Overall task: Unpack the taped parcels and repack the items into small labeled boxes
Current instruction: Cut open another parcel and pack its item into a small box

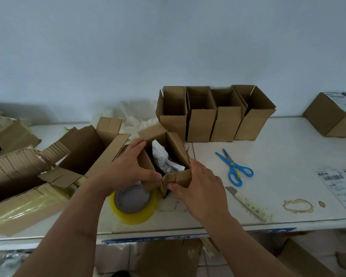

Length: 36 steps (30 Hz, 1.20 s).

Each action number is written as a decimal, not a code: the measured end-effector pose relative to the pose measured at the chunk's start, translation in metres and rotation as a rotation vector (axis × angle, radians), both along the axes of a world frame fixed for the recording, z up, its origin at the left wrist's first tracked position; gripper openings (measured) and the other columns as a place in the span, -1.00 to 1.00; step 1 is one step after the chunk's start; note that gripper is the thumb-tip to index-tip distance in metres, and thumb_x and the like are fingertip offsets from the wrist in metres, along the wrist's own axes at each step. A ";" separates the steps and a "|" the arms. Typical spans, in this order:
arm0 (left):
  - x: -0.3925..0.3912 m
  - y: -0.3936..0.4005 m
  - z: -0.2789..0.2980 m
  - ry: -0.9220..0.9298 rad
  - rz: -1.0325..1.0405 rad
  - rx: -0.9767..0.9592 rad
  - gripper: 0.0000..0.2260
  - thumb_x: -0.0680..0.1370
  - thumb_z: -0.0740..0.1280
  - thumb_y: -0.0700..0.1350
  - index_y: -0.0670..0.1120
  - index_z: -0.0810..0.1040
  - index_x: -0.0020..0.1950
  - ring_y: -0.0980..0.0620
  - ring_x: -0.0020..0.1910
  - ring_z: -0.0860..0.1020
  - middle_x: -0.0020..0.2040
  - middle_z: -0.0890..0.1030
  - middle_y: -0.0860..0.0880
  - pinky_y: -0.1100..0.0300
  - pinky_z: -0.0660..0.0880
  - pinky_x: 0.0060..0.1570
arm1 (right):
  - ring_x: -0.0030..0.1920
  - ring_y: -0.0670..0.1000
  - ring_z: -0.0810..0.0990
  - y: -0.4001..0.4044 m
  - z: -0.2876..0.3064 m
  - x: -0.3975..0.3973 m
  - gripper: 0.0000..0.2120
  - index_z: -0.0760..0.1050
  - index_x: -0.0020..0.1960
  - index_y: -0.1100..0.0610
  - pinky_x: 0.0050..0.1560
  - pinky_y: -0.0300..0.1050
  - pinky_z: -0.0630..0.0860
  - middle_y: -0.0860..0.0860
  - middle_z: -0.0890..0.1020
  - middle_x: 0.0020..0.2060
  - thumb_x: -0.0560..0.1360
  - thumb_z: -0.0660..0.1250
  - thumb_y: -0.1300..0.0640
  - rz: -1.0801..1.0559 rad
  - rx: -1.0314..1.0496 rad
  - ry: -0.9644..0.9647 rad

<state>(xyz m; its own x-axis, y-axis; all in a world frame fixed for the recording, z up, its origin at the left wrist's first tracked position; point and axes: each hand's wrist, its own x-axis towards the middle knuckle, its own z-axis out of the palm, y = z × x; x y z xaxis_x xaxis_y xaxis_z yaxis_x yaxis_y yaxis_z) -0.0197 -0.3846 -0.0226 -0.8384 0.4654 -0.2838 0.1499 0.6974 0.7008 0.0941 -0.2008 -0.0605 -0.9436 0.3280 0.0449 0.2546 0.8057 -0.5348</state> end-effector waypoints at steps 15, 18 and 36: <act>0.020 0.038 0.020 0.659 0.182 -0.220 -0.57 0.62 0.19 0.17 0.00 0.42 0.43 -0.03 0.42 0.31 0.41 0.45 0.02 0.04 0.26 0.40 | 0.55 -0.07 -0.01 0.020 0.038 0.006 -0.16 0.04 0.55 -0.18 0.49 0.05 0.07 -0.19 0.00 0.56 0.40 0.28 -0.41 0.108 -0.130 -0.100; 0.034 0.061 0.026 0.731 0.092 -0.240 -0.67 0.65 0.15 0.10 0.04 0.47 0.35 0.03 0.30 0.40 0.32 0.50 0.06 0.10 0.33 0.31 | 0.39 -0.14 0.31 0.050 0.054 0.019 -0.50 0.34 0.43 -0.13 0.32 -0.14 0.27 -0.16 0.37 0.42 0.53 0.28 -0.22 0.048 -0.191 -0.024; -0.034 0.250 0.056 1.175 -0.408 -0.402 -0.73 0.66 0.08 -0.03 -0.03 0.51 0.23 -0.01 0.12 0.47 0.14 0.54 0.00 0.08 0.41 0.10 | 0.31 0.17 0.41 0.242 0.092 -0.094 -0.48 0.33 0.44 0.14 0.19 0.07 0.41 0.14 0.44 0.32 0.60 0.15 -0.16 -0.491 0.014 0.251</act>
<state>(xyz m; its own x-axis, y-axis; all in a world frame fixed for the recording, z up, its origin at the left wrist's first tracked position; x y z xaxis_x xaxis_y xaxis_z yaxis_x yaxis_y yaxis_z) -0.0537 -0.1343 0.0329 -0.4980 0.7981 0.3391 0.7752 0.5850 -0.2383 0.0004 0.0415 0.0314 -0.6399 0.7246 0.2561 0.4683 0.6319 -0.6176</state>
